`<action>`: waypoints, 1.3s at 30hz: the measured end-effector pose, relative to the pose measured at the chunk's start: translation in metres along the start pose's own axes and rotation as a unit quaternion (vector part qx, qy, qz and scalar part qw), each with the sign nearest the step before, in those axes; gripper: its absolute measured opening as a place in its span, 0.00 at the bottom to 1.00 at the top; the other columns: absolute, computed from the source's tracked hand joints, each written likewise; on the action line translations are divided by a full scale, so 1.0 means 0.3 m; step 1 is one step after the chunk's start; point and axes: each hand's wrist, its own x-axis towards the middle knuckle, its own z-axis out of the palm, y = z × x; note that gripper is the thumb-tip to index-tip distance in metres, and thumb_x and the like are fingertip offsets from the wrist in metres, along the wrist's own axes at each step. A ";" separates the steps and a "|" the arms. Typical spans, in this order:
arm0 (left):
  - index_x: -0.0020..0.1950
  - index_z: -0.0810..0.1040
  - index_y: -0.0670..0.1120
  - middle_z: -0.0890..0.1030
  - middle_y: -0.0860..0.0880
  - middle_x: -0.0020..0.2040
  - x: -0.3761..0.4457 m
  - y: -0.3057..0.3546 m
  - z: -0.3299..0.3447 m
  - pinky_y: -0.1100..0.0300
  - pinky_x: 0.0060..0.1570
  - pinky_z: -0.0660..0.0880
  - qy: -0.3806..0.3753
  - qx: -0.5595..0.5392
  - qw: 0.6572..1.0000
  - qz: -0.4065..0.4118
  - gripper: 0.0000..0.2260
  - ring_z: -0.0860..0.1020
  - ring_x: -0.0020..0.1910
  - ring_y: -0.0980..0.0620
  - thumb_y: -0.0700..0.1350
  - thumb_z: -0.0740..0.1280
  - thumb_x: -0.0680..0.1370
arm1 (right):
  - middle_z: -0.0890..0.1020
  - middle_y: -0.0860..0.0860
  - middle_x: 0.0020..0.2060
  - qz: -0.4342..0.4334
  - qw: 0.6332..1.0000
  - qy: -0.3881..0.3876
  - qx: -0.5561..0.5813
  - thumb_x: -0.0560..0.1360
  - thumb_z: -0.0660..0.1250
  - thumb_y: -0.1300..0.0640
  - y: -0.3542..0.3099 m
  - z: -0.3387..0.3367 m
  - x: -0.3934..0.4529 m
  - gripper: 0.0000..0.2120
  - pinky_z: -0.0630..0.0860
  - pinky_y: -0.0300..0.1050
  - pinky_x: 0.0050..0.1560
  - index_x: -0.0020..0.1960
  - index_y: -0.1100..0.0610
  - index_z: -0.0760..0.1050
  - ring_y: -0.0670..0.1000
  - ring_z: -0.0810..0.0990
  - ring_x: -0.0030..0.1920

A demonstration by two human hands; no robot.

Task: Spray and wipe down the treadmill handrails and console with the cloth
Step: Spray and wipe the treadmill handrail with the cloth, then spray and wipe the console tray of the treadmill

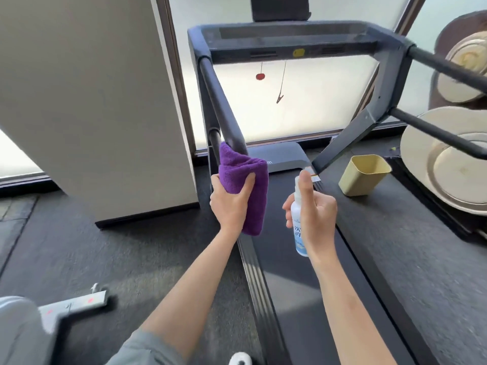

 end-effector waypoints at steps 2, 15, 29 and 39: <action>0.50 0.71 0.55 0.78 0.61 0.43 0.040 0.004 -0.010 0.61 0.46 0.72 -0.033 -0.001 0.999 0.008 0.26 0.79 0.44 0.57 0.70 0.64 0.60 | 0.73 0.52 0.19 0.008 1.000 -0.005 0.002 0.67 0.58 0.23 0.015 0.018 0.041 0.37 0.71 0.44 0.34 0.22 0.56 0.72 0.50 0.72 0.21; 0.56 0.70 0.48 0.78 0.54 0.49 0.181 0.177 0.008 0.54 0.51 0.77 -0.020 0.028 0.997 -0.064 0.28 0.79 0.47 0.54 0.66 0.73 0.67 | 0.74 0.54 0.21 -0.006 0.999 -0.043 -0.020 0.68 0.56 0.23 0.008 0.151 0.282 0.40 0.74 0.48 0.37 0.25 0.61 0.72 0.52 0.73 0.23; 0.62 0.74 0.40 0.82 0.44 0.53 0.553 0.299 0.062 0.43 0.55 0.79 -0.038 0.197 0.976 -0.088 0.52 0.82 0.49 0.42 0.74 0.74 0.49 | 0.73 0.56 0.20 -0.030 0.983 -0.175 0.051 0.69 0.57 0.24 0.020 0.263 0.603 0.39 0.77 0.54 0.40 0.23 0.60 0.70 0.52 0.74 0.23; 0.66 0.65 0.39 0.76 0.40 0.63 0.585 0.474 0.245 0.50 0.57 0.71 0.089 0.443 0.879 -0.153 0.40 0.76 0.61 0.38 0.69 0.67 0.70 | 0.74 0.49 0.18 -0.051 0.930 -0.359 -0.059 0.71 0.55 0.24 -0.248 0.169 0.946 0.36 0.81 0.56 0.44 0.18 0.50 0.67 0.48 0.74 0.23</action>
